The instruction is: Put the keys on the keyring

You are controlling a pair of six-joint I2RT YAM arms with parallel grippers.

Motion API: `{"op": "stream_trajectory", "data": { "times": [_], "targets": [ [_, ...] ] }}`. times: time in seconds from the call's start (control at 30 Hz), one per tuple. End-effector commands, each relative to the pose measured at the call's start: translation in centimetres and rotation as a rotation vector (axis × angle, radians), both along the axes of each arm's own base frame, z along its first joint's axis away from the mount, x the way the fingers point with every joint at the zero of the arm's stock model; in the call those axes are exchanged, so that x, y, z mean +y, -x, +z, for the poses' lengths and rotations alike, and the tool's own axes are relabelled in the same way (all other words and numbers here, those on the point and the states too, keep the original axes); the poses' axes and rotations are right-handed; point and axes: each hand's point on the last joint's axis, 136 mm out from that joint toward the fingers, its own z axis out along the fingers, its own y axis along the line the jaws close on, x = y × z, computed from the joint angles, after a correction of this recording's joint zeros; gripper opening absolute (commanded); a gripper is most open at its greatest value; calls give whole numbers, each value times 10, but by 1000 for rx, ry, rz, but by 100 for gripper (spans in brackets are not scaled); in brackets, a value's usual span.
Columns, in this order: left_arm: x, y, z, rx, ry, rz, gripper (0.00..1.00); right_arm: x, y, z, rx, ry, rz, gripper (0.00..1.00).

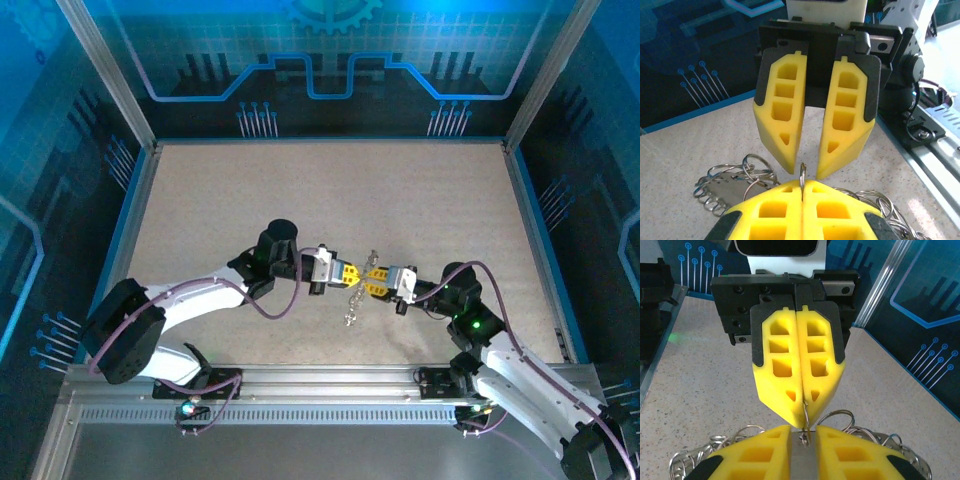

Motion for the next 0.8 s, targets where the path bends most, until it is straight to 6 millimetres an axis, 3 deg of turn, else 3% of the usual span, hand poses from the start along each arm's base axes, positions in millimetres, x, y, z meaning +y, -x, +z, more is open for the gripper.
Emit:
{"op": "stream_trajectory", "data": {
  "times": [0.0,0.27,0.77],
  "targets": [
    [4,15,29,-44,97,-79,0,4,8,9,-30,-23,46,20],
    [4,21,39,-40,144,-122,0,8,11,11,-25,-30,87,19],
    [0,21,34,-7,147,-151,0,2,13,25,-71,-88,74,18]
  ]
}}
